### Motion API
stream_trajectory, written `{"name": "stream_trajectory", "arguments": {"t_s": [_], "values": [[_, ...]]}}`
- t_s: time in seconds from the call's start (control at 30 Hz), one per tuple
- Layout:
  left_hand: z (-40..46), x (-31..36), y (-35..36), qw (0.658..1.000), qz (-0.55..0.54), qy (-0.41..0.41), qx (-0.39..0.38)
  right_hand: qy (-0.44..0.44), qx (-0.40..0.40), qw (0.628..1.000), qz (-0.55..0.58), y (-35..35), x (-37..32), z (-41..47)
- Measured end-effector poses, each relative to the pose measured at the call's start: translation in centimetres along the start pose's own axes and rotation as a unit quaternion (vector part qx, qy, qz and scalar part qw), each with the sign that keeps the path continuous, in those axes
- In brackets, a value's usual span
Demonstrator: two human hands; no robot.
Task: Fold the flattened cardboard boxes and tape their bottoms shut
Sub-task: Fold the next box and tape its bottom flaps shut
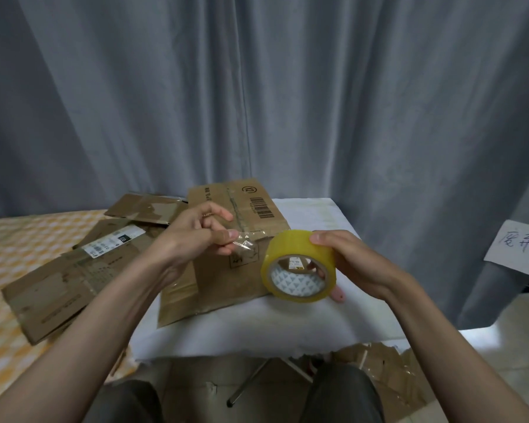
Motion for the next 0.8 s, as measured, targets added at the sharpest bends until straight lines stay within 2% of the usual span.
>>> {"name": "stream_trajectory", "arguments": {"t_s": [0.23,0.47,0.67,0.8], "values": [[-0.7,-0.2,-2.6,1.000,-0.010,0.002,0.029,0.014,0.020,0.997,-0.078,1.2,-2.7,1.4],[-2.3,-0.5,-10.9,0.990,-0.041,-0.003,0.135,0.052,0.087,0.988,-0.118,-2.0,-3.0,1.4],[-2.4,-2.7,-10.6,0.988,-0.048,-0.024,0.143,0.047,0.157,0.967,-0.193,-5.0,-5.2,3.0],[-2.1,-3.8,-10.0,0.985,-0.060,-0.036,0.157,0.063,0.198,0.936,-0.284,-5.7,-6.6,4.3]]}}
Point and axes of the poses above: each hand's wrist, its own z-axis towards the middle knuckle, its own y-axis out of the palm, x = y × z, the point moved 9 cm from there along z, towards the middle knuckle, and after that the axes turned 5 degrees about -x, right-handed, at the moved point
